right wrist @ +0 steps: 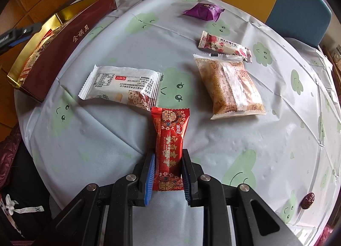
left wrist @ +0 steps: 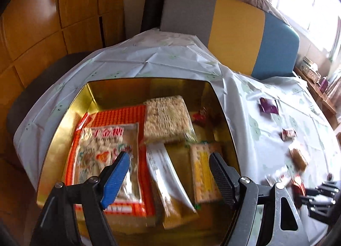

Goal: Organize snacks
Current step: 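Carry the red candy packet in the right tool toward the gold box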

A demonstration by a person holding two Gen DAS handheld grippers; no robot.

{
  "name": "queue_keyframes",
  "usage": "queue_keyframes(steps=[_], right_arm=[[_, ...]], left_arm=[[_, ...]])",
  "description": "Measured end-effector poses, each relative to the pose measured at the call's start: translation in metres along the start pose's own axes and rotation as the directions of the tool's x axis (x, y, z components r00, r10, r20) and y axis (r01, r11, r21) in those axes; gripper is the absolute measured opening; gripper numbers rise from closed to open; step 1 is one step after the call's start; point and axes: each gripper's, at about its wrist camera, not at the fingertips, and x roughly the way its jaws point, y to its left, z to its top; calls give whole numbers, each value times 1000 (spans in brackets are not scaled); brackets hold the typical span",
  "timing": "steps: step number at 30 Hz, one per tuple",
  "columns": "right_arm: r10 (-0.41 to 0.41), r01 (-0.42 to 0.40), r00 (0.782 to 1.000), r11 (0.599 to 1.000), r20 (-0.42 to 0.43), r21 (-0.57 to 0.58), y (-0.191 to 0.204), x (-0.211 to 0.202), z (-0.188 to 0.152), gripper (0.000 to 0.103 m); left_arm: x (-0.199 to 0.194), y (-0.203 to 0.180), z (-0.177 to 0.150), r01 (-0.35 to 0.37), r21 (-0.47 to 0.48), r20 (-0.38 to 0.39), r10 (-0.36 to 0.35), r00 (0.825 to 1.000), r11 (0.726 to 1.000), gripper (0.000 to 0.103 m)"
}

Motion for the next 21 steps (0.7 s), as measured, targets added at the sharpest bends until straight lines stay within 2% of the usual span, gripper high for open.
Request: queue_keyframes(steps=[8,21], right_arm=[[-8,8,1000,1000,1,-5,1,-1,-1,23],[-34,35,999,998,-28,50,2,-2,5,23]], left_arm=[[-21,-3,-23,-1,31,8,1,1000,1000,77],[-31,19,-42,-27,11,12,27,1000,1000,77]])
